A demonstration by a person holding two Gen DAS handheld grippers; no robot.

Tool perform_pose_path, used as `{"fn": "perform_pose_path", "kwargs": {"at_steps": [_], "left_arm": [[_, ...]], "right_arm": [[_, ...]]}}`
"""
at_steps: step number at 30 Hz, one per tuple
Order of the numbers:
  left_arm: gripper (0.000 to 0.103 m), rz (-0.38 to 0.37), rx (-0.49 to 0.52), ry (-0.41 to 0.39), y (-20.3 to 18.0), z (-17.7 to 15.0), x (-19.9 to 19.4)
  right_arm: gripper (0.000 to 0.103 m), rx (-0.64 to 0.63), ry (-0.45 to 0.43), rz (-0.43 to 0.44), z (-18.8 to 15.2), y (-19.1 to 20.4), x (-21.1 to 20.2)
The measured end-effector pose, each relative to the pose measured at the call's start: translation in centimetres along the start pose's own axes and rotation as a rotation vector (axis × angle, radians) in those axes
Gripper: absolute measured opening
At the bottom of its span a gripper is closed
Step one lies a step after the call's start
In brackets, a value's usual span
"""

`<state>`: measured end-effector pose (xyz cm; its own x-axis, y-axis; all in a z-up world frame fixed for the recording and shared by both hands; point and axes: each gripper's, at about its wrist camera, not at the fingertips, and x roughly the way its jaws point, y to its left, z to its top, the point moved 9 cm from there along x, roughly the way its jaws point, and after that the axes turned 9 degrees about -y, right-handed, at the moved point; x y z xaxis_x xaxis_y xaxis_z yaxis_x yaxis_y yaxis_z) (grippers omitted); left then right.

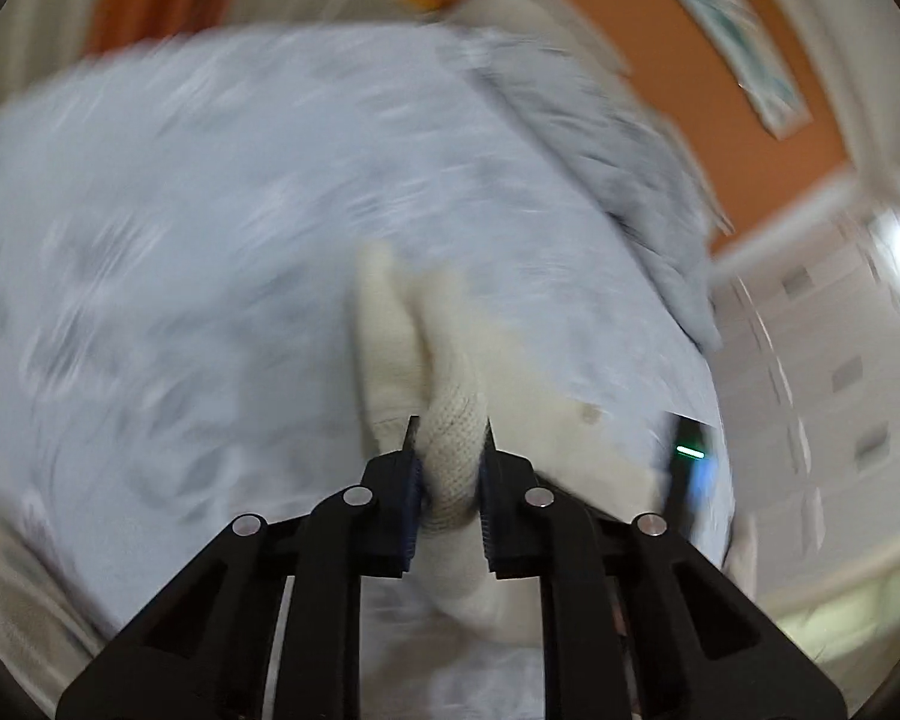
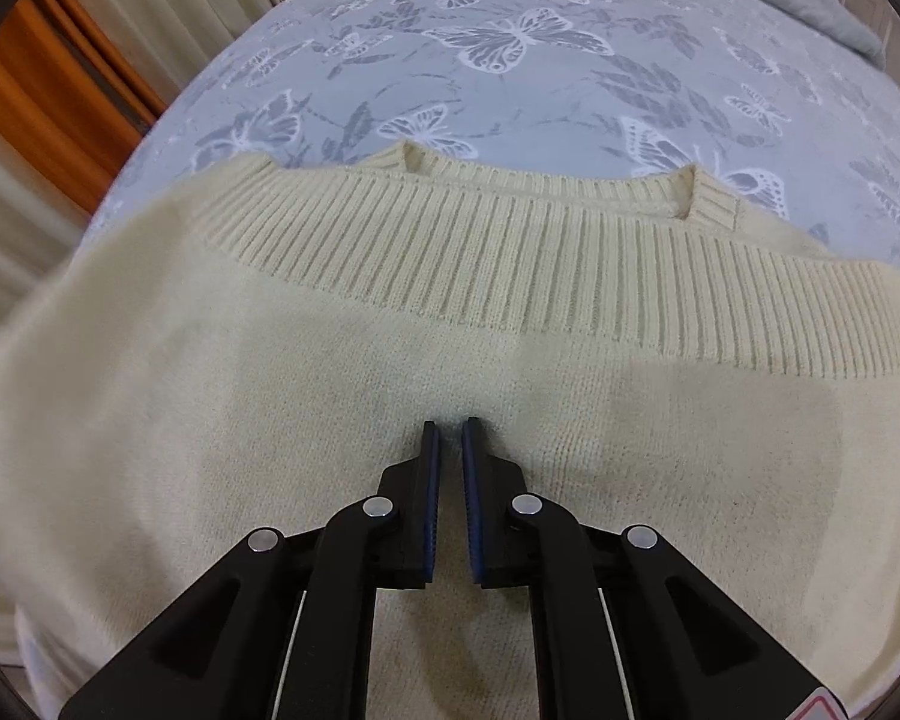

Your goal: Fold small clothes

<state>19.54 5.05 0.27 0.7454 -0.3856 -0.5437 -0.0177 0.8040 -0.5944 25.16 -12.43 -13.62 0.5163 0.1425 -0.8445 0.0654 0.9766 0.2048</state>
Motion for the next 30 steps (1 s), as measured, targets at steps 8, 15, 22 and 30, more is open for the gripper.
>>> {"fn": "perform_pose_path", "kwargs": {"at_steps": [8,15,22,30], "left_arm": [[0.014,-0.201,0.406,0.138,-18.5,-8.1,3.1],[0.046,-0.077,0.513,0.313,-17.0,-19.5,7.7],[0.093,0.069,0.735,0.151,-13.0,-18.0,2.9],[0.093,0.186,0.588,0.224,-7.3,-16.1,3.3]], "right_arm": [[0.023,0.212,-0.155,0.098,-1.1,-9.4,-10.5],[0.041,0.366,-0.165,0.002,-8.7,-19.9,-15.9],[0.067,0.414,-0.19,0.193,-7.9,-16.3,-16.8],[0.082,0.078,-0.176,0.191,-3.5,-6.2,-15.4]]}}
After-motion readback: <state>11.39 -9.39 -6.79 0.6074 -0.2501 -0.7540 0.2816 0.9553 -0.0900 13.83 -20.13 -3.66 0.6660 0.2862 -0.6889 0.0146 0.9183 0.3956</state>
